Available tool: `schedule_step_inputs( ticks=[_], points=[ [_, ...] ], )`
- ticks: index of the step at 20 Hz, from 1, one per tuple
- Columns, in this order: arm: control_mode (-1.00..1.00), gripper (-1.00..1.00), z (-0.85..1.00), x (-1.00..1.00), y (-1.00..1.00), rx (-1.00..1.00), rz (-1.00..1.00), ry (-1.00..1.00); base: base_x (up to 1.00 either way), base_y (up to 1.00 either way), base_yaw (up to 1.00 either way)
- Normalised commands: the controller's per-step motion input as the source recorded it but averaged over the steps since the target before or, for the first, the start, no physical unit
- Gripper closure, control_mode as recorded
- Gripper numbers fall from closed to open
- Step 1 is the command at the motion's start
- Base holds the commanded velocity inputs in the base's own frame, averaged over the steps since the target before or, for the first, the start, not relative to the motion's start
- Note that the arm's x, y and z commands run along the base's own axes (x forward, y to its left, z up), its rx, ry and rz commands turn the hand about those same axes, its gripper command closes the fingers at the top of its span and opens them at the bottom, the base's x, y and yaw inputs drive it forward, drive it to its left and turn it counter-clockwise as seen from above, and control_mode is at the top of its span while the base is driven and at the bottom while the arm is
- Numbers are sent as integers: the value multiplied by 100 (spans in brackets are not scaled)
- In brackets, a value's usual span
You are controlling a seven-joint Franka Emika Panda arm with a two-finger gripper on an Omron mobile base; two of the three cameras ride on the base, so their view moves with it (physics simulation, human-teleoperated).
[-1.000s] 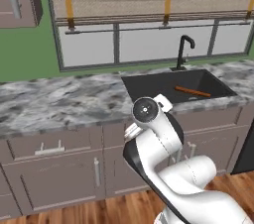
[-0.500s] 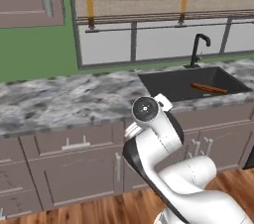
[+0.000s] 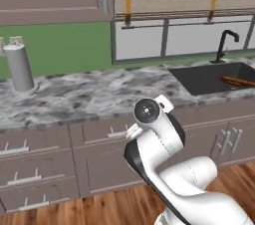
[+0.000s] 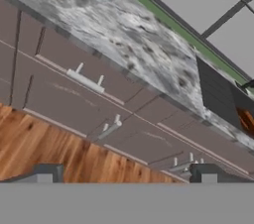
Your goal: Move the cutting board and knife to the sink. Then move spray from the cabinet to the counter.
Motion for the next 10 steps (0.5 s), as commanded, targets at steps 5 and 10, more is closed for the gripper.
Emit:
schedule_step_inputs(
  ticks=[5, 10],
  points=[
    [100, -100, 0, 0, 0, 0, 0, 0, -12, 96, 0],
    [100, -100, 0, 0, 0, 0, 0, 0, 0, 100, -2]
  ],
)
